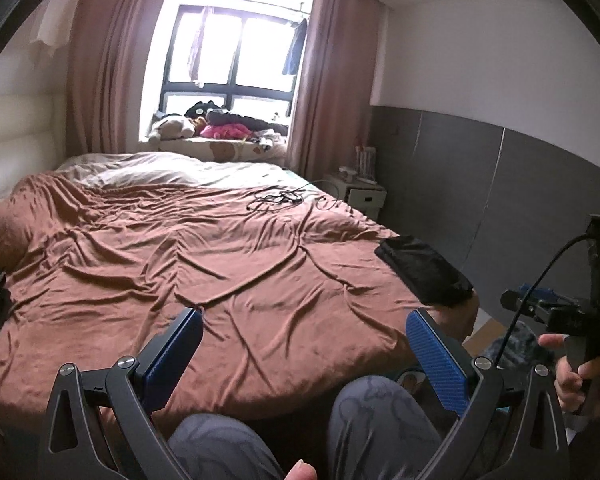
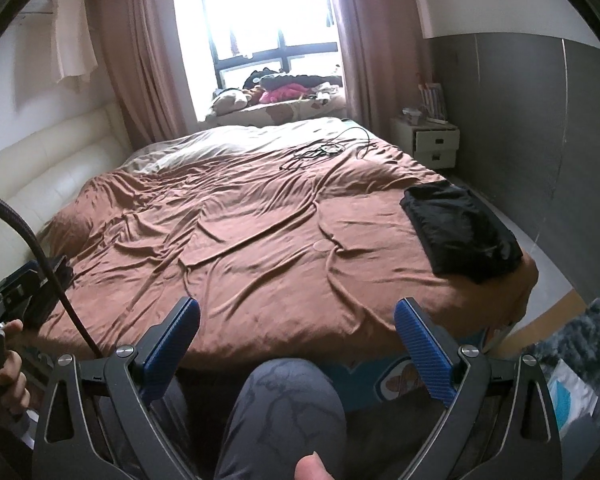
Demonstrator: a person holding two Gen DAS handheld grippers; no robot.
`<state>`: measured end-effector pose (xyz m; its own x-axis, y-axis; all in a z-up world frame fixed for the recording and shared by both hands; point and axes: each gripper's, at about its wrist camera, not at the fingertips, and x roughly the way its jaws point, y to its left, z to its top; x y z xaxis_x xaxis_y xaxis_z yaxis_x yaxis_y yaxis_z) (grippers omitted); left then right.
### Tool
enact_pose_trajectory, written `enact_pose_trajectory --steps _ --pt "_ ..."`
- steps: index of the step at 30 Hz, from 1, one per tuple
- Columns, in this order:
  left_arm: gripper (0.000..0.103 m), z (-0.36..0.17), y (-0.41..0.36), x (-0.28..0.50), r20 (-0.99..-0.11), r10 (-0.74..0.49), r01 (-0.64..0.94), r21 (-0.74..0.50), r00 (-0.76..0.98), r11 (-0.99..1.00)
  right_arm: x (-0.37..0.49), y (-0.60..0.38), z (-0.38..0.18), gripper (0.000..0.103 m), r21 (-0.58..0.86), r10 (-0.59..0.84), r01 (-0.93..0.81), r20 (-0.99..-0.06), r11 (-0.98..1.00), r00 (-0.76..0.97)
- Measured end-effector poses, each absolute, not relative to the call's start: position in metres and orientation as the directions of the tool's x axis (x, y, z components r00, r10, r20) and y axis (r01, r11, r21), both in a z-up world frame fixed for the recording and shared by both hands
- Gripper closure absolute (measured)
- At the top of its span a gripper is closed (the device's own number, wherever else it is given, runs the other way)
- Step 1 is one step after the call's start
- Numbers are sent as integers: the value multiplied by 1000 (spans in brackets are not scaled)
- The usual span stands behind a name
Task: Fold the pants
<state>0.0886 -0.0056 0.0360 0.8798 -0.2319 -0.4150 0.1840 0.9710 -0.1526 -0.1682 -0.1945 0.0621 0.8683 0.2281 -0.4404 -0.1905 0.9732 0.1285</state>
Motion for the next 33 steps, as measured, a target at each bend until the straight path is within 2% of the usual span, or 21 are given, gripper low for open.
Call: enact_pose_trajectory --steps 12,19,33 --pt "1 1 -17 60 -449 -185 150 -113 874 982 -201 -175 30 5 116 191 -157 -423 981 886" --pt "1 -3 -14 48 -437 -168 135 -105 884 985 -213 -162 24 5 66 151 -136 -412 988 898" --pt "1 4 -21 35 -414 -145 125 -76 899 989 -221 -165 18 5 83 139 -115 -399 990 906"
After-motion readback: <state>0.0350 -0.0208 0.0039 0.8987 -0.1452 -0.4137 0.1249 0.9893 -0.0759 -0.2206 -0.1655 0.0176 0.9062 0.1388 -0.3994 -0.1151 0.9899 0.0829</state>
